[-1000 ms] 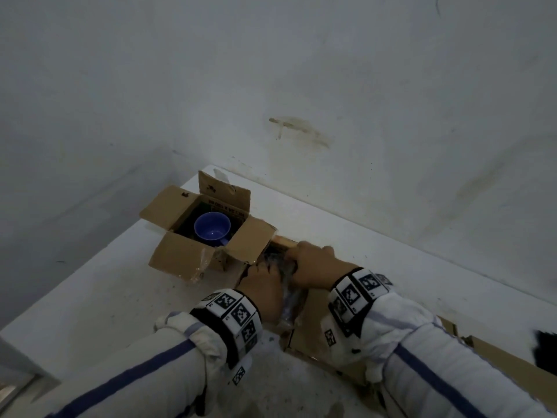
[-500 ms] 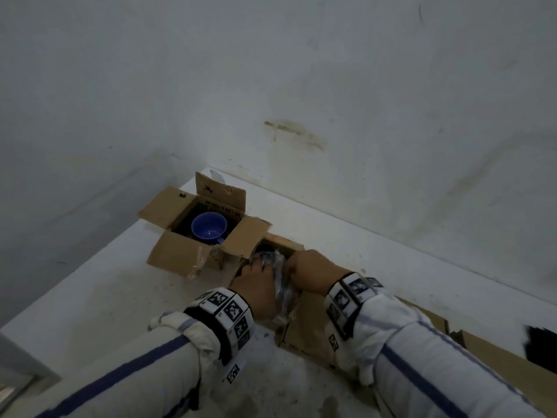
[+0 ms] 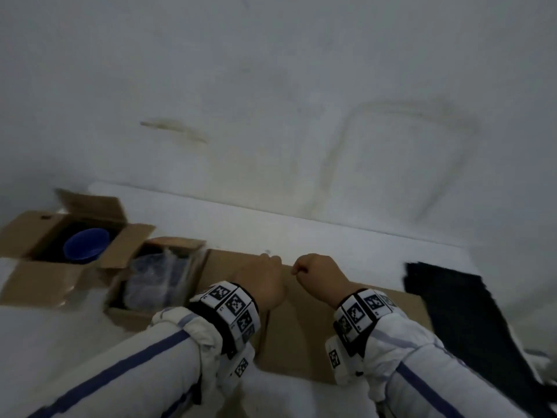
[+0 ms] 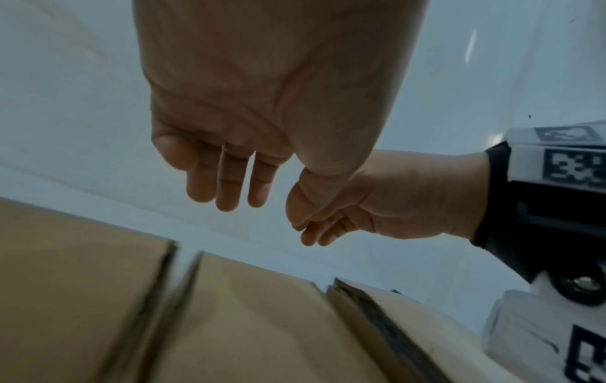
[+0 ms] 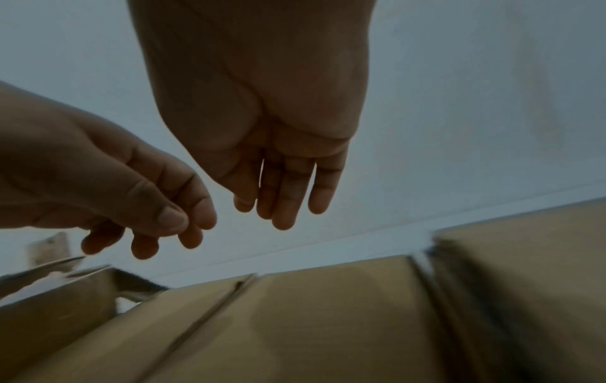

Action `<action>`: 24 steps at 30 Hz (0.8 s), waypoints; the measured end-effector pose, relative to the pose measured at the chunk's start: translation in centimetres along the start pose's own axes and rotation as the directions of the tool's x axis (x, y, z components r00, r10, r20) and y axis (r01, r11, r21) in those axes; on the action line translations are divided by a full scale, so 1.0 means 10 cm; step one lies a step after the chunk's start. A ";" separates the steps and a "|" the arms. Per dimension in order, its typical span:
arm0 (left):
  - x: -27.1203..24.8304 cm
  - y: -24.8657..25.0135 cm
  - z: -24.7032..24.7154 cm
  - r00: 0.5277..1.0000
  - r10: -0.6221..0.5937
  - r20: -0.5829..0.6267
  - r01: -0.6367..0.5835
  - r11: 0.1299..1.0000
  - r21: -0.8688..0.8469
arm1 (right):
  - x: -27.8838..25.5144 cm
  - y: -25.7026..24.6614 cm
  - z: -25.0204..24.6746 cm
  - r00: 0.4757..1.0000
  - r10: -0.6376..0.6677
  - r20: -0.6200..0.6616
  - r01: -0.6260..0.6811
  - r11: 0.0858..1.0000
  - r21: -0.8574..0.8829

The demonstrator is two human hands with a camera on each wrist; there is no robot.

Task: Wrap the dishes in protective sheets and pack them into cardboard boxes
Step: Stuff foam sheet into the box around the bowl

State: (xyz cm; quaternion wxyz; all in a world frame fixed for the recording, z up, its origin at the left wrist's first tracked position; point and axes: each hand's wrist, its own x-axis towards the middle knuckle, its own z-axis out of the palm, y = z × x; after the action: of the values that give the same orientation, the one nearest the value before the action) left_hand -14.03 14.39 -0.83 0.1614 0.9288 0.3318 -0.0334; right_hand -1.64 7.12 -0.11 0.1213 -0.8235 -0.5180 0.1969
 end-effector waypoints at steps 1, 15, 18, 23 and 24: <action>0.07 0.20 0.07 0.999 0.017 0.046 -0.015 0.999 -0.032 | -0.09 0.21 -0.08 0.999 0.044 -0.016 -0.044 0.999 0.010; 0.68 2.30 0.89 0.967 0.186 0.177 -0.144 0.963 -0.228 | -1.15 2.73 -0.29 0.811 0.585 0.013 -0.584 0.810 -0.054; 0.68 2.41 0.94 0.966 0.191 0.172 -0.148 0.961 -0.234 | -1.20 2.81 -0.10 0.834 0.551 0.017 -0.543 0.826 -0.152; 0.67 2.45 0.97 0.972 0.172 0.159 -0.124 0.954 -0.274 | -1.17 2.87 -0.02 0.862 0.505 -0.038 -0.502 0.843 -0.195; 0.66 2.45 0.96 0.973 0.171 0.157 -0.122 0.952 -0.282 | -1.15 2.89 -0.03 0.862 0.506 -0.025 -0.502 0.846 -0.182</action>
State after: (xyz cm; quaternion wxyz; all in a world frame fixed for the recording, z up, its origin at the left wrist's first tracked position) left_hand 6.95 -2.53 -4.26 0.3179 0.9134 0.2472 -0.0590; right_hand 17.32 -15.81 -9.17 -0.0167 -0.9357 -0.3012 0.1832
